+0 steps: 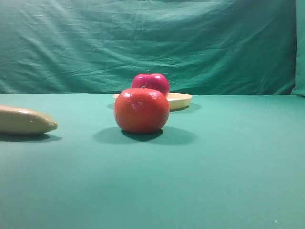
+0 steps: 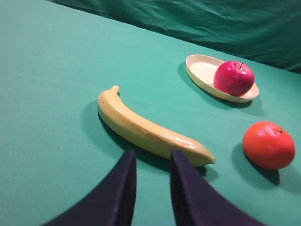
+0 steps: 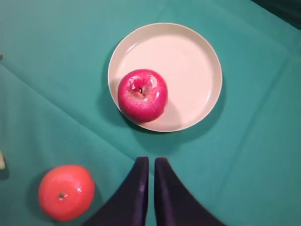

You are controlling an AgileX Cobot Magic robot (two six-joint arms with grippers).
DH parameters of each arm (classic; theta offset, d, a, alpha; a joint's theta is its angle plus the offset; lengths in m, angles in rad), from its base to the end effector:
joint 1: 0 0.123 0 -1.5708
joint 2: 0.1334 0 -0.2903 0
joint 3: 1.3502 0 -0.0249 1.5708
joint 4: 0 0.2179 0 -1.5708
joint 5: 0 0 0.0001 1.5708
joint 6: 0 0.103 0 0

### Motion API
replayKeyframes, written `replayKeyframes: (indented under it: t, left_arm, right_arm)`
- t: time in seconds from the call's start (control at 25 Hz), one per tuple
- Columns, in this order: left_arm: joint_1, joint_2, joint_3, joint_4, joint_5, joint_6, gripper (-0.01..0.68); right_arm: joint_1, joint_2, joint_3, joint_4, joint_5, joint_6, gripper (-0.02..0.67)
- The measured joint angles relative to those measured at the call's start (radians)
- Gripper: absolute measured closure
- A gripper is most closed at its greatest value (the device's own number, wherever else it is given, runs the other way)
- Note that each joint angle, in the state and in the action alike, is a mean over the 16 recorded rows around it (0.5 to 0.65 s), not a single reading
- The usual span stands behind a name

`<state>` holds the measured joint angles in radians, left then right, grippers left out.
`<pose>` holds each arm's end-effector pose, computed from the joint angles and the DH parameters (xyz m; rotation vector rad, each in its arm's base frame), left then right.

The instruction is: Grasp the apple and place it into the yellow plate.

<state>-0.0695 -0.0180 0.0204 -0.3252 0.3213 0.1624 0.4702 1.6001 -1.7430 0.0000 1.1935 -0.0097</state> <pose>0.0258 -0.0122 0.1772 0.0029 1.7970 -0.2457 0.2783 0.1414 0.3988 -0.6046 2.4713 0.1820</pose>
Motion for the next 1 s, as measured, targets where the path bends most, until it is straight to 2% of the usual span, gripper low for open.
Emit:
replayKeyframes:
  t: [0.56, 0.76, 1.0]
  left_arm:
    - [0.000, 0.000, 0.000, 0.000, 0.000, 0.000, 0.516]
    - [0.000, 0.000, 0.000, 0.000, 0.000, 0.000, 0.516]
    - [0.000, 0.000, 0.000, 0.000, 0.000, 0.000, 0.516]
  right_arm:
    - [0.000, -0.510, 0.596, -0.008, -0.128, 0.028, 0.649]
    - [0.000, -0.668, 0.719, -0.024, -0.089, 0.049, 0.649]
    - [0.000, -0.828, 0.790, -0.058, -0.046, 0.083, 0.649]
